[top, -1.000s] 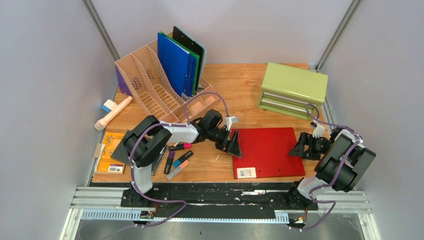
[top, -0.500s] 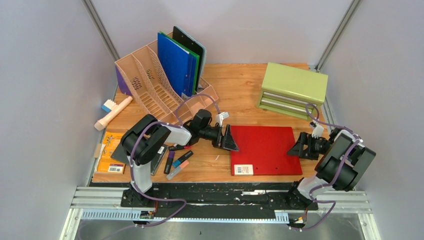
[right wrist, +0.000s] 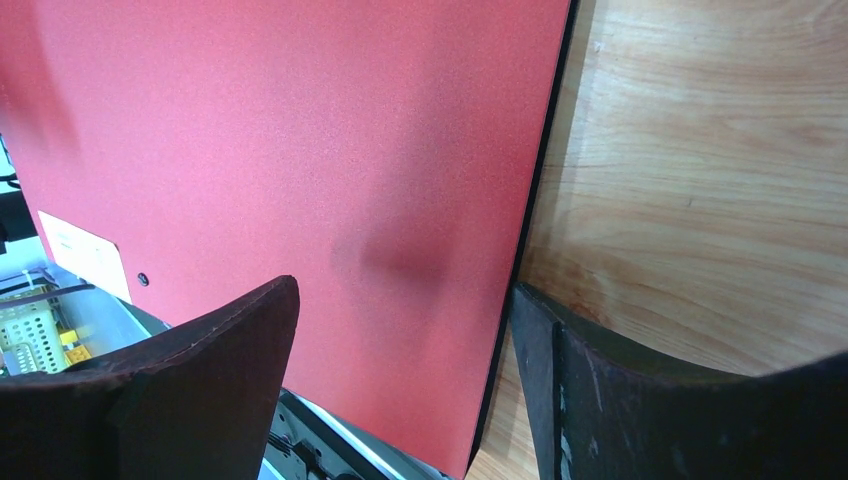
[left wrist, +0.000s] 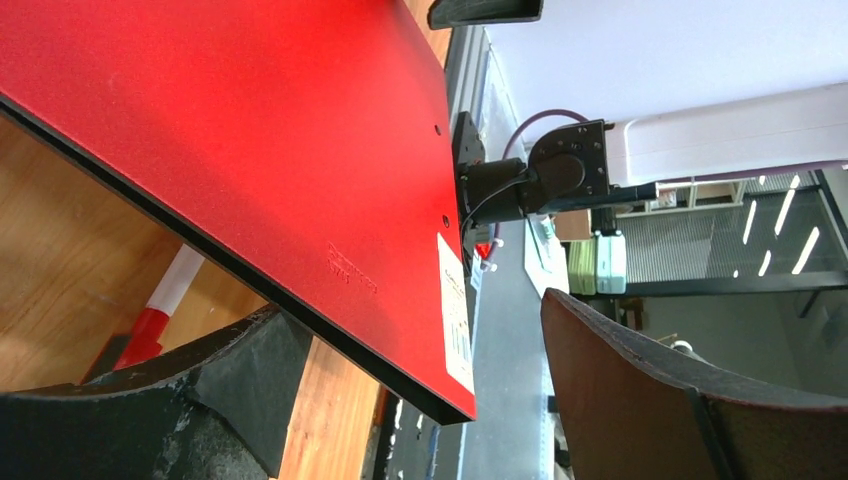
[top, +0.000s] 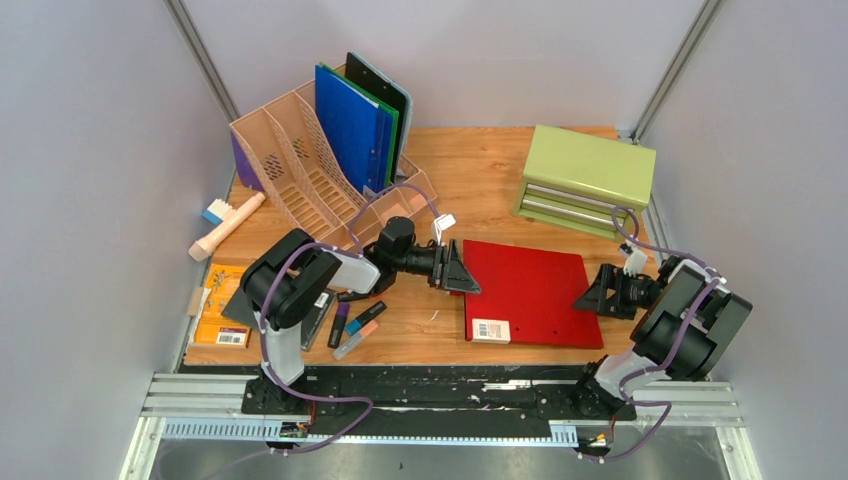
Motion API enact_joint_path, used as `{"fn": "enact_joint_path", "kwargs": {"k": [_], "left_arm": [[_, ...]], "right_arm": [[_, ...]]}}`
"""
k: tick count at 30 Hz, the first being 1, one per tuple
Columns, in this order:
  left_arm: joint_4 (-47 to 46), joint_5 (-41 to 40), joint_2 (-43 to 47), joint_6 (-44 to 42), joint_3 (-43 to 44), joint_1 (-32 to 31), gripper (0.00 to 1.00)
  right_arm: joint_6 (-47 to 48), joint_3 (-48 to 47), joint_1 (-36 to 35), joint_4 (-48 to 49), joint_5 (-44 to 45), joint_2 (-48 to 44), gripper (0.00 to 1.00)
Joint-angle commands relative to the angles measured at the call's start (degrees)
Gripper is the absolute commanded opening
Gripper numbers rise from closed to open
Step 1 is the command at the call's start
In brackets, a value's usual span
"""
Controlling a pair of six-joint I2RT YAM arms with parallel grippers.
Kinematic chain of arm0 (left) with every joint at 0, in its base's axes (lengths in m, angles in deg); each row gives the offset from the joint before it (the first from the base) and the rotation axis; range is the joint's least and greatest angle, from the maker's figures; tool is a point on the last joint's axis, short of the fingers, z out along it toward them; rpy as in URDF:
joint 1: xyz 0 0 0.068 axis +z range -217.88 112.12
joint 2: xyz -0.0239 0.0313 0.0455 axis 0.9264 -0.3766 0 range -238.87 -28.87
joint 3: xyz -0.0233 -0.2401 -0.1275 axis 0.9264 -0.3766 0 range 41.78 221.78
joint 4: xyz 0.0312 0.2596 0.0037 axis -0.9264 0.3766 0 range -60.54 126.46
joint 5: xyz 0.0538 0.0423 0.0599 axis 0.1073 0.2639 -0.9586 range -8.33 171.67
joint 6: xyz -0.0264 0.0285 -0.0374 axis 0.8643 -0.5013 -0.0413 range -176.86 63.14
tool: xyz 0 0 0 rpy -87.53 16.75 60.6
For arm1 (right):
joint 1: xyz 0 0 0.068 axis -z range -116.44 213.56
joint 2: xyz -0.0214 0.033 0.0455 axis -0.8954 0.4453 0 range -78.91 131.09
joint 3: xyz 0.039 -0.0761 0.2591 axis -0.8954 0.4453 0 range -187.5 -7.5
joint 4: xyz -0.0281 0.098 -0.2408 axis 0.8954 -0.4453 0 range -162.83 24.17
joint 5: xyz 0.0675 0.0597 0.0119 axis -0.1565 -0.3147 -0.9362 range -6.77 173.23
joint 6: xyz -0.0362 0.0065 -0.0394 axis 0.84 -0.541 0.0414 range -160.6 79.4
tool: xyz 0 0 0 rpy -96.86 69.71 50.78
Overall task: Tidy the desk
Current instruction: Pick up the folder from the corner of the board.
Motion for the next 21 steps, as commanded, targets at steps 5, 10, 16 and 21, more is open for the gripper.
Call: {"fn": "enact_joint_path", "kwargs": {"k": [5,10,16,21], "left_arm": [[11.3,-1.4,2.0,-7.4,4.3,0.7,0.84],[16.4,-3.2,2.2,-10.3,7.0,0.9,0.75],[15.1,-3.5,1.0,-8.6,9.2,0.8,0.61],[10.9,-2.6,-0.6,-4.6,9.5,0.8,0.55]], "right_arm": [[1.8,1.8,-0.8,2.2,-0.2,1.7,0.78],[2.3,1.6,-0.9,1.8,-0.5,2.0,0.78],[2.8,1.6,-0.9,1.4,-0.8,1.4,0.78],[3.1,1.7,-1.0,1.1,-1.0,1.0,0.78]]}}
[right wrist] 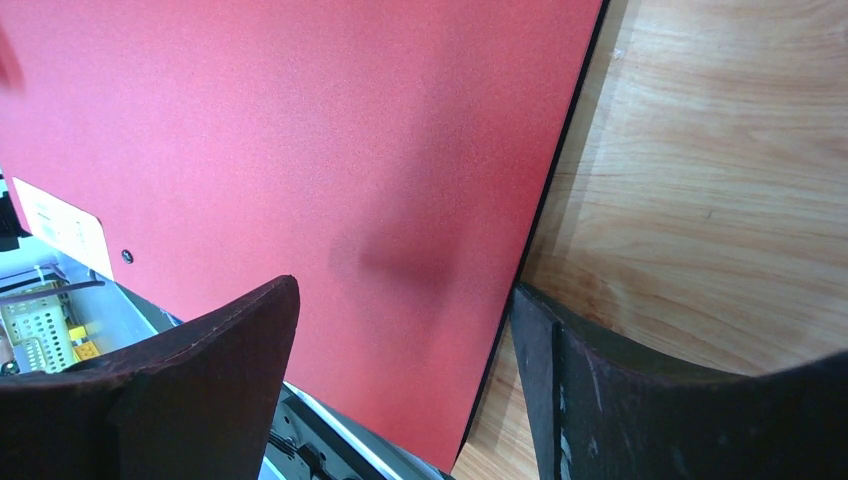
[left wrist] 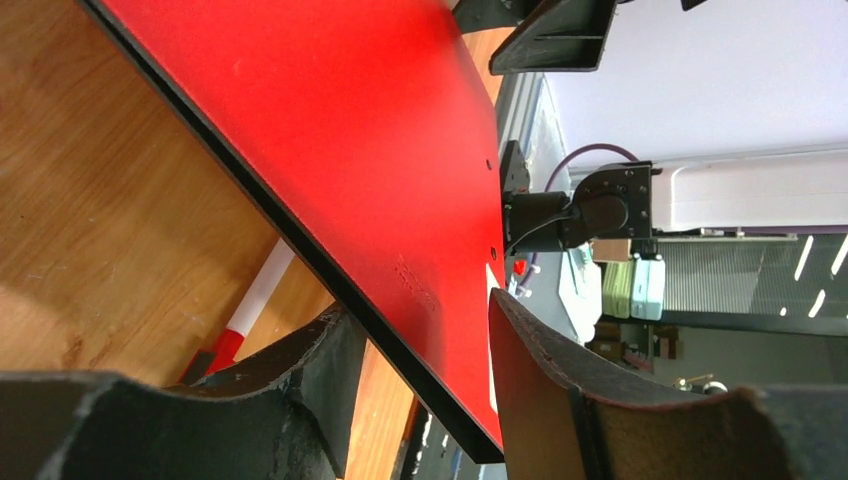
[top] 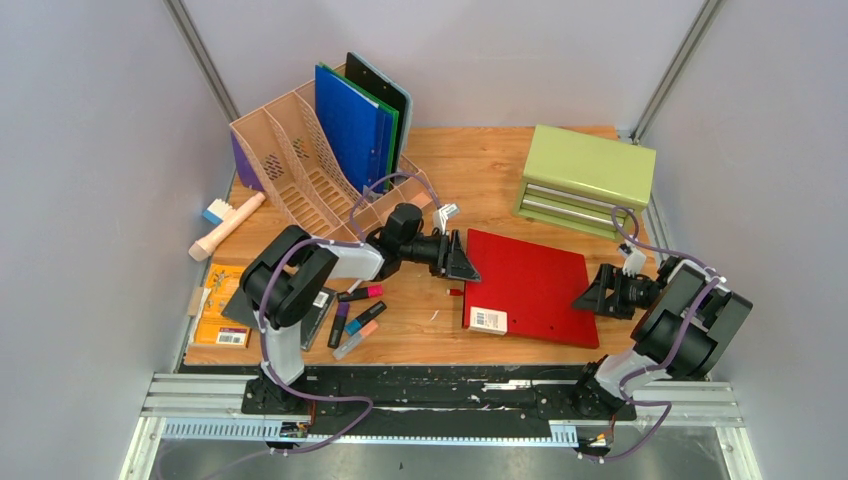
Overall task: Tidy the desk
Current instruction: Pick up the folder from the corner of the board.
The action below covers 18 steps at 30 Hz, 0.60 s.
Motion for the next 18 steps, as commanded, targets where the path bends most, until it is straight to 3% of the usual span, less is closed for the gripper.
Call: {"fn": "enact_joint_path", "kwargs": {"k": [1,10,18], "left_arm": [[-6.4,1.5,-0.9,3.4,2.0,-0.2,0.54],[-8.5,2.1,-1.5,6.0,2.7,-0.2,0.39],[-5.1,3.4,-1.3,5.0,5.1,0.0,0.14]], "right_arm": [[2.5,1.4,-0.9,1.2,0.5,0.5,0.78],[2.7,1.5,-0.9,1.2,0.4,0.0,0.78],[2.7,1.4,-0.8,1.2,0.8,-1.8,0.78]]}}
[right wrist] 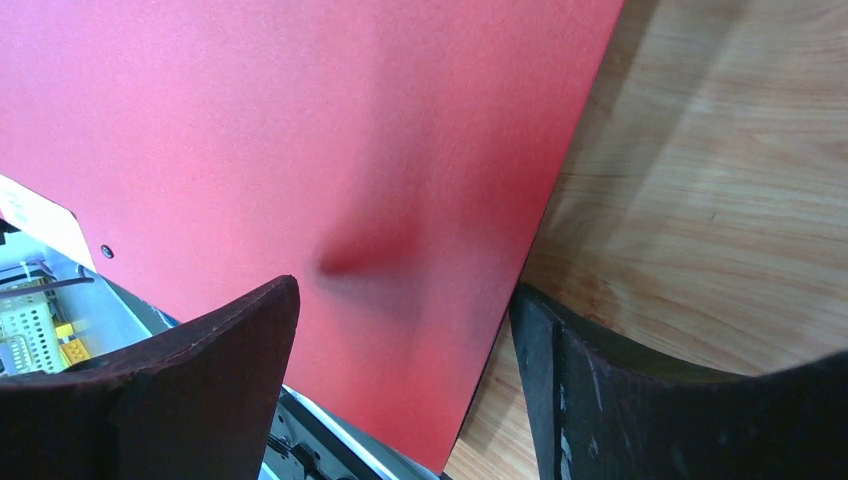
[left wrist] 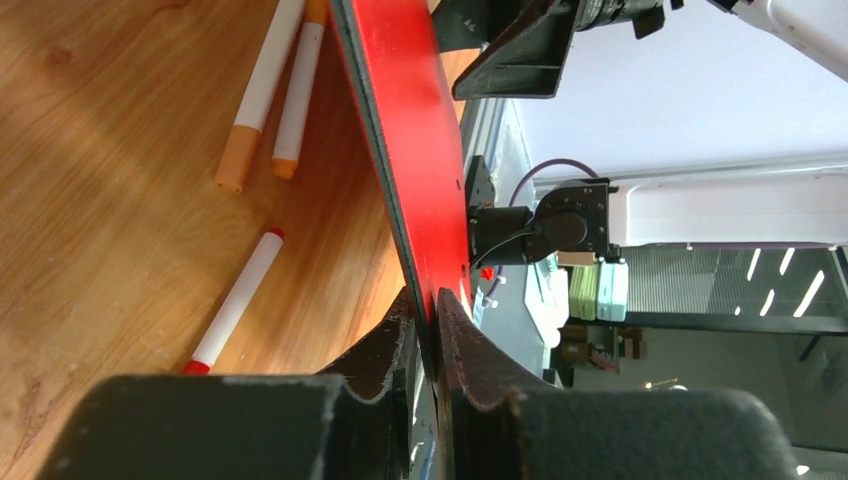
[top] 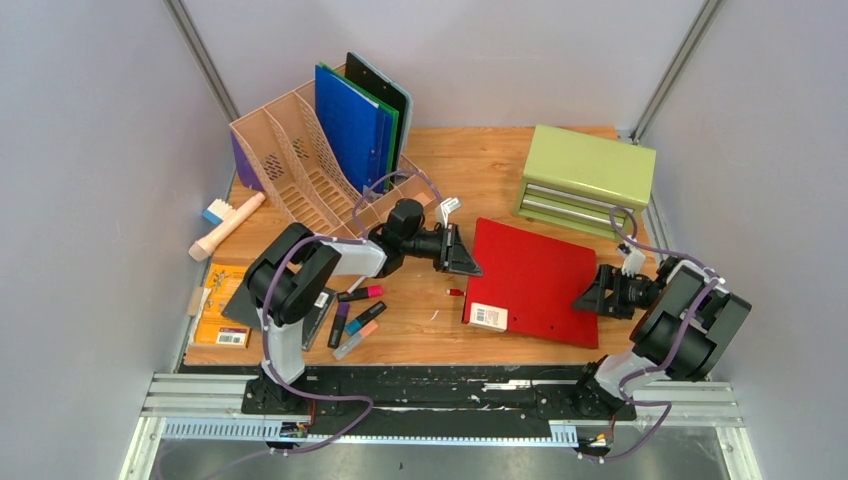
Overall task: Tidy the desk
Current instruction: Pick up the folder from the corner of the board.
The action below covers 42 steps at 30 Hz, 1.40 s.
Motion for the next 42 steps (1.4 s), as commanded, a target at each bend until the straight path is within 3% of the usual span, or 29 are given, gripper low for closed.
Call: {"fn": "enact_joint_path", "kwargs": {"k": [1,5,14,24,32,39,42], "left_arm": [[-0.1,2.0,0.5,-1.6,3.5,-0.2,0.12],[0.9,3.1,1.2,-2.2,4.3,0.5,0.0],[1.6,6.4,4.2,-2.3,5.1,3.4,0.0],[2.2,12.7,9.8,-2.7,6.6,4.4,0.0],[5.3,17.3,15.3,-4.3,10.6,6.5,0.0],[22.3,14.9,21.0,-18.1,15.0,9.7,0.0],[21.9,13.1,22.7,-17.3,14.6,13.2,0.0]], "right_arm": [[2.1,1.1,-0.6,1.2,0.8,-1.5,0.78],[1.9,0.5,-0.6,0.8,1.4,-3.3,0.78],[2.2,-3.1,-0.6,-4.2,0.4,-10.3,0.82],[2.3,-14.4,-0.9,-14.3,-6.0,-19.5,0.85],[-6.1,-20.4,-7.0,-13.4,-10.1,-26.4,0.85],[-19.1,-28.4,-8.4,-7.7,-12.9,-27.9,0.86],[-24.0,-30.9,-8.4,-5.2,-16.1,-27.2,0.88]]}}
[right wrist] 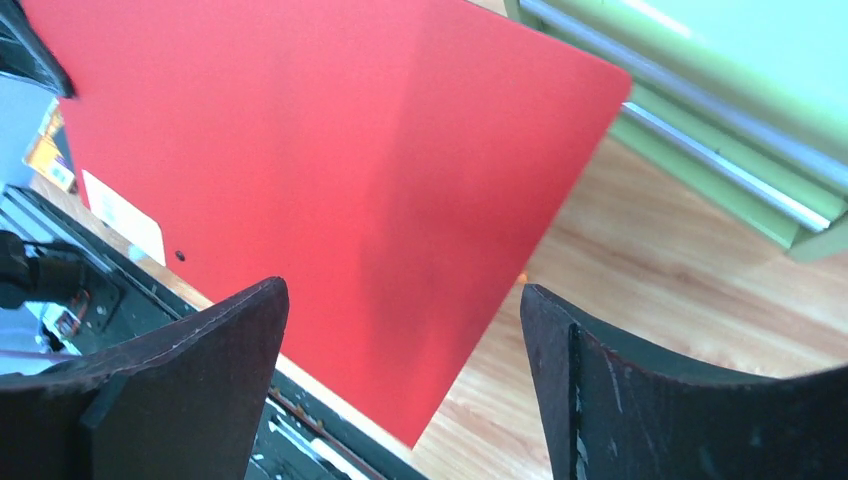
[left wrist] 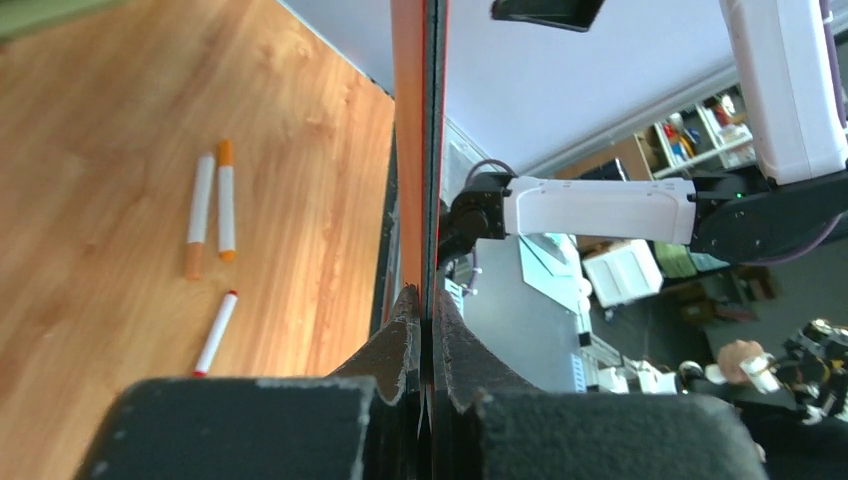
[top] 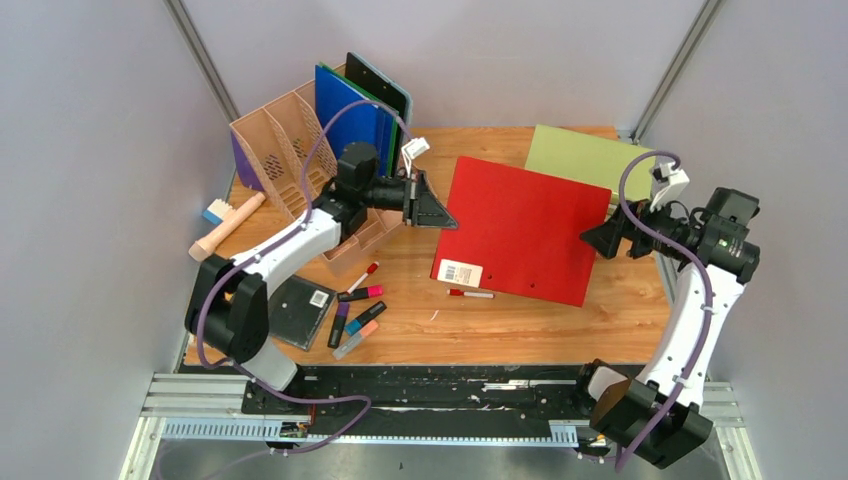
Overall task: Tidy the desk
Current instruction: Pick up the folder from the corner of the board.
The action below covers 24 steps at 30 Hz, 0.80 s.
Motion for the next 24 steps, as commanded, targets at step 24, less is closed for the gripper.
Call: {"fn": "enact_joint_path", "kwargs": {"k": [24], "left_arm": [[-40.8,7.0,10.4,25.0,-9.4,13.2,0.0]], "right_arm": [[-15.9,0.8,-12.8,23.0,-16.5,8.4,0.94]]}}
